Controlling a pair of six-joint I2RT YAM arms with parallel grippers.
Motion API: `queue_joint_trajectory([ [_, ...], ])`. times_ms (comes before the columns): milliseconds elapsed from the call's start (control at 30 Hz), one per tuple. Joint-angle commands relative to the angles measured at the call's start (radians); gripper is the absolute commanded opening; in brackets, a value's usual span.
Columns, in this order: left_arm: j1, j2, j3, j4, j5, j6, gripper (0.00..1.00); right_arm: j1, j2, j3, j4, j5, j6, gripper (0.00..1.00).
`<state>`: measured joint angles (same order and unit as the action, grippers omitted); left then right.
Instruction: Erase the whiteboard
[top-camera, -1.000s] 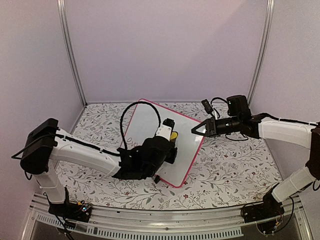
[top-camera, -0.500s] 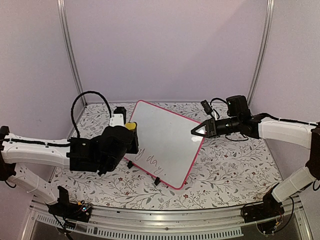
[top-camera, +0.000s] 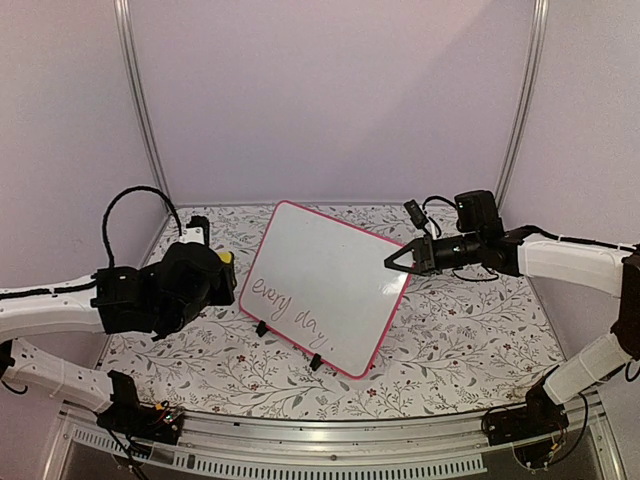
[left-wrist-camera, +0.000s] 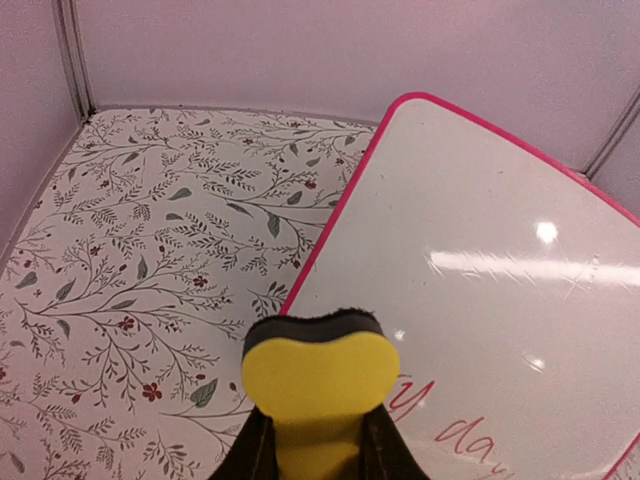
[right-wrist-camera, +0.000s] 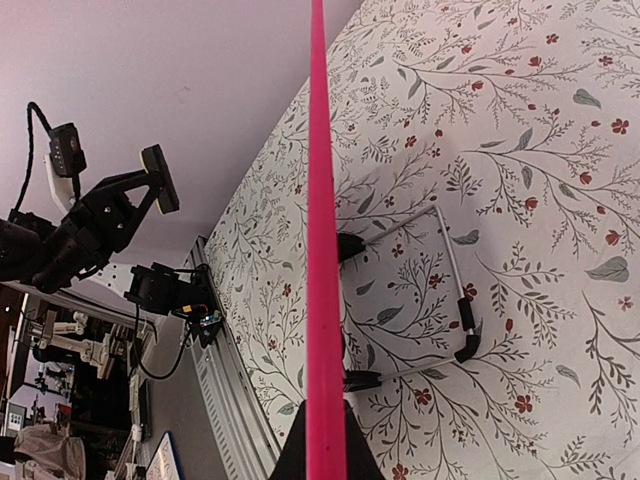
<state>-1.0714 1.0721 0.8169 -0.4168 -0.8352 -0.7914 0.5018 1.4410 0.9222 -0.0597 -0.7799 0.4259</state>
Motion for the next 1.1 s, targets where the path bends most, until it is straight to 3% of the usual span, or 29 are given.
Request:
queue_joint_trajectory([
  [0,0.023,0.009,-0.057,-0.038,0.083,-0.022,0.0,-0.012,-0.021,0.018,-0.037,-0.001,0.01,0.0],
  [367,0.104,0.132,0.059,-0.11,0.214,0.107,0.0,-0.016,-0.03,0.012,-0.046,0.002,-0.012,0.0],
  [700,0.258,0.215,0.03,0.081,0.457,0.254,0.0,-0.017,-0.032,-0.009,-0.055,0.019,-0.02,0.0],
  [1067,0.409,0.367,0.322,-0.039,0.567,0.553,0.0,-0.019,-0.045,-0.014,-0.063,0.015,-0.035,0.0],
])
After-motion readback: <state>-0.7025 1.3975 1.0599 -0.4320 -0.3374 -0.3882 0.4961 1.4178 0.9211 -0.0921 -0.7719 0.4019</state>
